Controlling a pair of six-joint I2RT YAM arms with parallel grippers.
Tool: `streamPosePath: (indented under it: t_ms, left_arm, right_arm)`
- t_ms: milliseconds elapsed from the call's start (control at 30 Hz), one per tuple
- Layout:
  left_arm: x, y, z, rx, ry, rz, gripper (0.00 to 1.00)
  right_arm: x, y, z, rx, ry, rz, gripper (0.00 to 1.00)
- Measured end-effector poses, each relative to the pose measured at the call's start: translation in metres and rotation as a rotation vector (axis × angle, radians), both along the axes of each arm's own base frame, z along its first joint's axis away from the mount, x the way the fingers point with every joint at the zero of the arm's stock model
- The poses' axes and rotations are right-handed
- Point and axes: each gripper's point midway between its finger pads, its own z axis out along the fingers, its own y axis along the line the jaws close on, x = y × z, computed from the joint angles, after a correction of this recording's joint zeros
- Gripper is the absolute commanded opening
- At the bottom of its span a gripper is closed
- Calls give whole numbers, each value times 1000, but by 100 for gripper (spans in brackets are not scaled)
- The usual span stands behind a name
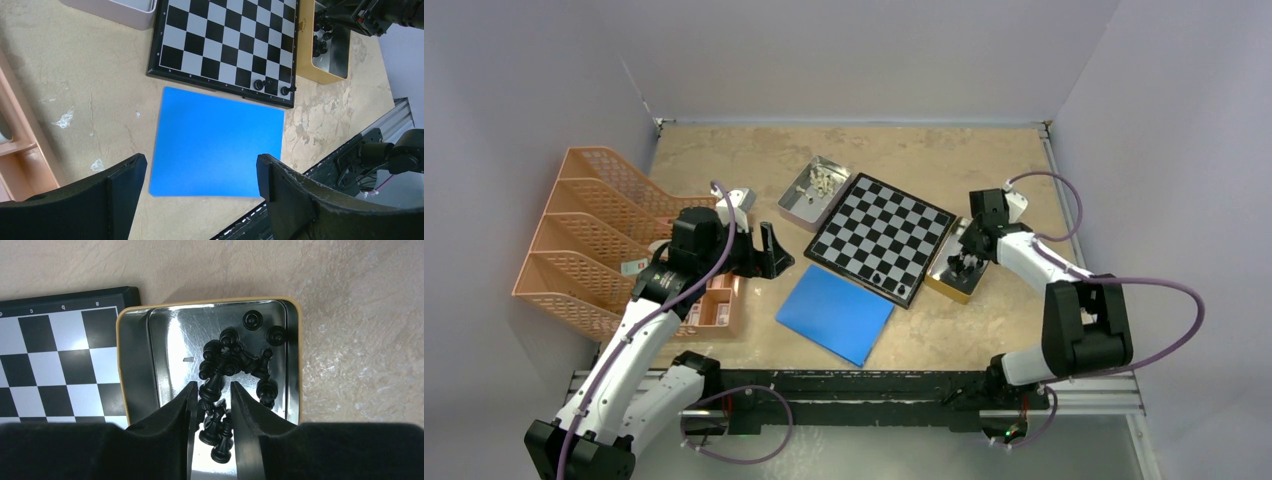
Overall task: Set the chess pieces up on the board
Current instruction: Pick up the chess piece from the storage box.
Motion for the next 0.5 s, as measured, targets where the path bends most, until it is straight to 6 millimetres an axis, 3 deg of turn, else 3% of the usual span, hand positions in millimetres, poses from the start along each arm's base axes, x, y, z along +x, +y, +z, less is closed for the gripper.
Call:
streamPosePath:
  t_ms: [500]
  left_arm:
    - [0, 0, 0, -2, 0, -3, 81]
  right_arm:
    - [16, 0, -10, 3, -31, -16, 25]
